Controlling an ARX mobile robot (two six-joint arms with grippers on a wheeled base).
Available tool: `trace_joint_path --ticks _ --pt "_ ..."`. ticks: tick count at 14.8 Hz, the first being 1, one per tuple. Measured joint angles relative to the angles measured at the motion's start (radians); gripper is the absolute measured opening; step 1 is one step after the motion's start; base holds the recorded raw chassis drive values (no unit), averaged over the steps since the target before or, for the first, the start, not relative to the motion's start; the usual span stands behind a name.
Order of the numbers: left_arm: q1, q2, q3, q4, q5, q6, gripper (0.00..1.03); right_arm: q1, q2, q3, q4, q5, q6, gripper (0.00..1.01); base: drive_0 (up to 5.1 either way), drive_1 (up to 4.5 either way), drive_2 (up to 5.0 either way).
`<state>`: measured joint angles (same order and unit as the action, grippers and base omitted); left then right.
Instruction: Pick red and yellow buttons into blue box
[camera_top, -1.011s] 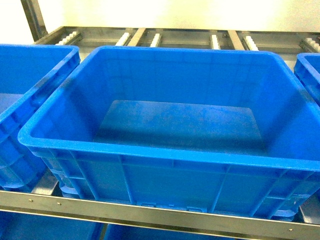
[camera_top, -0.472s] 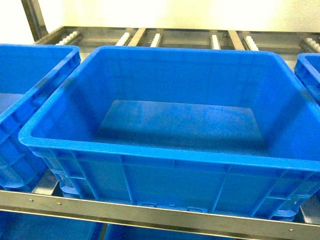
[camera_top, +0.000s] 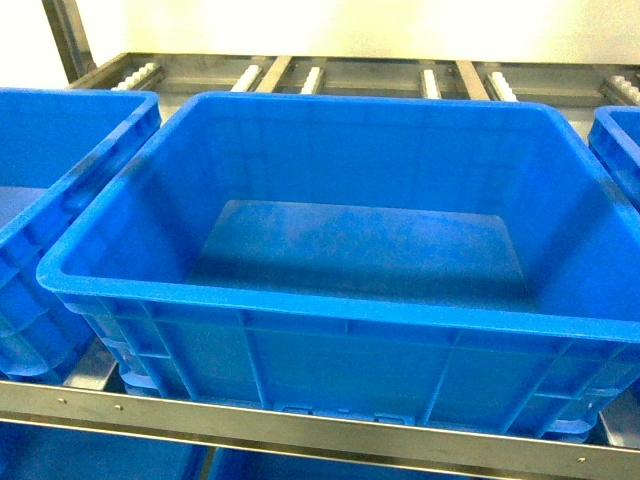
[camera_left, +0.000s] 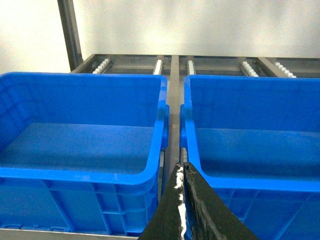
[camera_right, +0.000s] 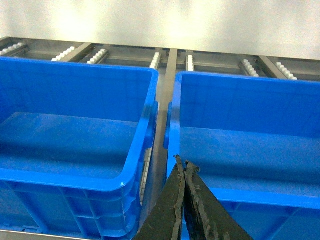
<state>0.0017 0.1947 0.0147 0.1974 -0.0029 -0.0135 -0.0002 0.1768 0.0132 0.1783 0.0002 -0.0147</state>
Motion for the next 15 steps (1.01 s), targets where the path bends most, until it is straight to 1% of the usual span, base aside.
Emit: trace_joint_path --ticks 1,2,3,4,5,6,12,13,14,15 --pt "0.000 -0.014 0.000 -0.017 0.000 0.000 0.02 0.000 -0.024 0.000 -0.035 0.000 0.000 0.02 0.0 0.00 0.0" --pt "0.000 -0.027 0.000 -0.028 0.000 0.000 0.02 0.000 -0.120 0.000 -0.175 0.000 0.000 0.02 0.0 0.00 0.0" --pt "0.000 -0.109 0.000 -0.154 0.000 0.000 0.02 0.000 -0.176 0.000 -0.172 0.000 0.000 0.02 0.0 0.00 0.0" --pt "0.000 -0.177 0.000 -0.206 0.004 0.000 0.02 0.000 -0.173 0.002 -0.176 0.000 0.000 0.02 0.0 0.00 0.0" --pt "0.000 -0.184 0.005 -0.190 0.002 0.000 0.02 0.000 -0.171 0.000 -0.185 -0.001 0.000 0.02 0.0 0.00 0.0" --pt "0.000 -0.185 0.000 -0.207 0.001 0.001 0.02 0.000 -0.172 0.000 -0.179 -0.001 0.000 0.02 0.0 0.00 0.0" --pt "0.000 -0.185 0.000 -0.202 0.003 0.001 0.02 0.000 -0.173 0.000 -0.183 0.000 0.000 0.02 0.0 0.00 0.0" --pt "0.000 -0.185 0.000 -0.202 0.002 0.000 0.07 0.000 -0.173 0.000 -0.183 0.000 0.000 0.02 0.0 0.00 0.0" --pt "0.000 -0.185 0.000 -0.202 0.003 0.000 0.18 0.000 -0.173 0.000 -0.183 0.000 0.000 0.03 0.0 0.00 0.0" --pt "0.000 -0.185 0.000 -0.202 0.003 0.000 0.30 0.000 -0.173 0.000 -0.183 0.000 0.000 0.15 0.0 0.00 0.0"
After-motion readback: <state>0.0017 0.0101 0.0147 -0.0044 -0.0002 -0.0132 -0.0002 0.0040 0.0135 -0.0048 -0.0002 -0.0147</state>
